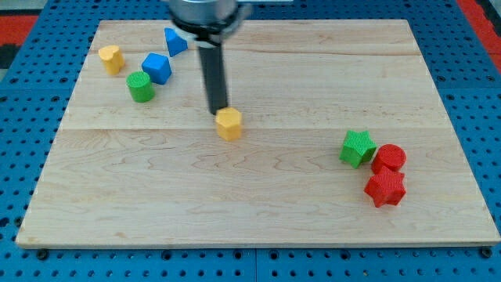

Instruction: Slide the yellow hexagon towards the red star

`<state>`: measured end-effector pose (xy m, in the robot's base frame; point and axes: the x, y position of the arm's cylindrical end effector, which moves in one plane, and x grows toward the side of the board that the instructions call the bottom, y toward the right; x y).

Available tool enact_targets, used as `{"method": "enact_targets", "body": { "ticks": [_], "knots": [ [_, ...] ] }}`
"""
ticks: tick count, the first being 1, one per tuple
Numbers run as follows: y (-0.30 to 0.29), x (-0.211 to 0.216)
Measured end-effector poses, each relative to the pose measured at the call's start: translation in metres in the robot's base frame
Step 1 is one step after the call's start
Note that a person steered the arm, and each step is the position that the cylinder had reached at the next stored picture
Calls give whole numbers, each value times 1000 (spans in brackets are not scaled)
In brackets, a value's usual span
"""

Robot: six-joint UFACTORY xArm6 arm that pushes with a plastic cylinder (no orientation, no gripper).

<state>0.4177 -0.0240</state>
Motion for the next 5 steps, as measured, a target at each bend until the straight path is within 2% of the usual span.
{"method": "enact_targets", "body": {
  "ticks": [1,2,3,4,5],
  "knots": [
    [29,33],
    [-40,-10],
    [-46,30],
    [-6,60],
    [89,60]
  ]
}}
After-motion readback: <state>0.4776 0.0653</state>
